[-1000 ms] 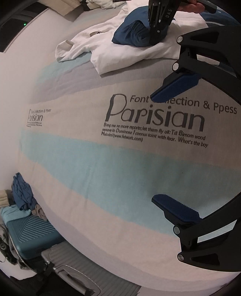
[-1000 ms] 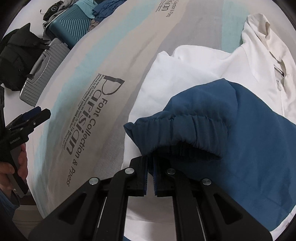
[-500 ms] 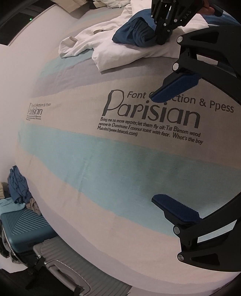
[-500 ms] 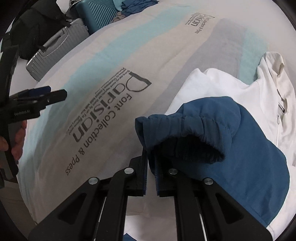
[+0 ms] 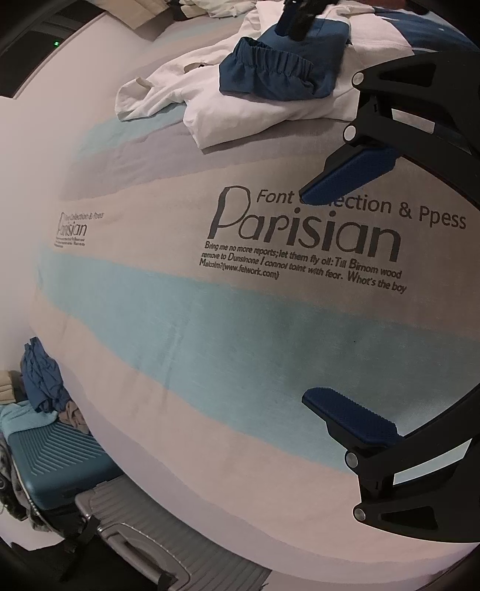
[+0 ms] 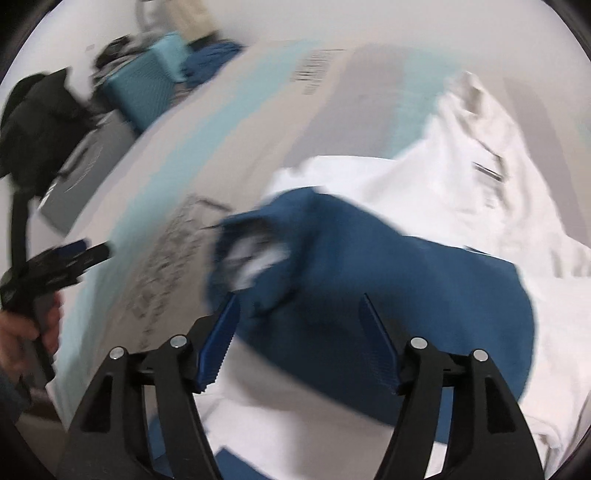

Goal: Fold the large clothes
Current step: 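Fold the held sleeve across the jacket body with the right tool and release, then move both tools toward the white hood of the jacket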

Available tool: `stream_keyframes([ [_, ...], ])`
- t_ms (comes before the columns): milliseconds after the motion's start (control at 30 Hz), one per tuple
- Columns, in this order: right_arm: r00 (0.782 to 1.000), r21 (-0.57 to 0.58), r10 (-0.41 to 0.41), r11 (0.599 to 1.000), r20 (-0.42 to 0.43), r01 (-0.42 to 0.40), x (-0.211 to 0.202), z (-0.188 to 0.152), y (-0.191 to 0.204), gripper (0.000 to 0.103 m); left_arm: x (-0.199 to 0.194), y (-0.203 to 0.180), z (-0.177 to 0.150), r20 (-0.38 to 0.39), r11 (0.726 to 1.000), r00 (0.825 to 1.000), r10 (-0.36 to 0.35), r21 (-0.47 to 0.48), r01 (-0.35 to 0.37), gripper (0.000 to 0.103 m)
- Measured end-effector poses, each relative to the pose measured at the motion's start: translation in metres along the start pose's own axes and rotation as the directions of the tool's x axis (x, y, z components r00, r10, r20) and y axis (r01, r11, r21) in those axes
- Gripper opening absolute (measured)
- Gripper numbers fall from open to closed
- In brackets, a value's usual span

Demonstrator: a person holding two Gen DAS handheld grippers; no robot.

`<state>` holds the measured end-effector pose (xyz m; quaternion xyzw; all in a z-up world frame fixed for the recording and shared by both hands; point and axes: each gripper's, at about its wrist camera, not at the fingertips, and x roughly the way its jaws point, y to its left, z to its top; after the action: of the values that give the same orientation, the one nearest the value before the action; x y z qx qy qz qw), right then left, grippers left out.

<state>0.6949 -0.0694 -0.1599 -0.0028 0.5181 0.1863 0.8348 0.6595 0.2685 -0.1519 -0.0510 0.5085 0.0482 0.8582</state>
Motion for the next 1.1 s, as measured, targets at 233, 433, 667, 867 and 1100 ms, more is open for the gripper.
stream_keyframes([
  [233, 1.0, 0.017, -0.022, 1.0, 0.0, 0.022, 0.025, 0.02, 0.002, 0.064, 0.001, -0.002, 0.003, -0.004, 1.0, 1.0, -0.001, -0.006, 0.001, 0.097],
  [433, 0.998, -0.055, 0.057, 0.997, -0.002, -0.057, 0.041, 0.032, 0.049, 0.064, -0.006, -0.009, 0.007, 0.006, 1.0, 1.0, -0.002, 0.007, 0.002, 0.097],
  [667, 0.997, -0.044, -0.011, 0.999, 0.07, 0.014, -0.008, 0.018, 0.015, 0.084, -0.016, -0.051, 0.006, -0.024, 0.996, 0.997, -0.077, 0.049, 0.078, 0.097],
  [867, 0.989, 0.05, -0.104, 0.994, 0.104, 0.099, -0.063, 0.002, -0.071, 0.096, -0.021, -0.128, 0.006, -0.05, 0.986, 0.989, -0.137, 0.093, 0.141, 0.097],
  [1100, 0.988, 0.072, -0.1, 0.993, 0.116, 0.092, -0.099, -0.004, -0.162, 0.096, -0.025, -0.234, 0.023, -0.044, 0.963, 0.984, -0.175, 0.198, 0.181, 0.097],
])
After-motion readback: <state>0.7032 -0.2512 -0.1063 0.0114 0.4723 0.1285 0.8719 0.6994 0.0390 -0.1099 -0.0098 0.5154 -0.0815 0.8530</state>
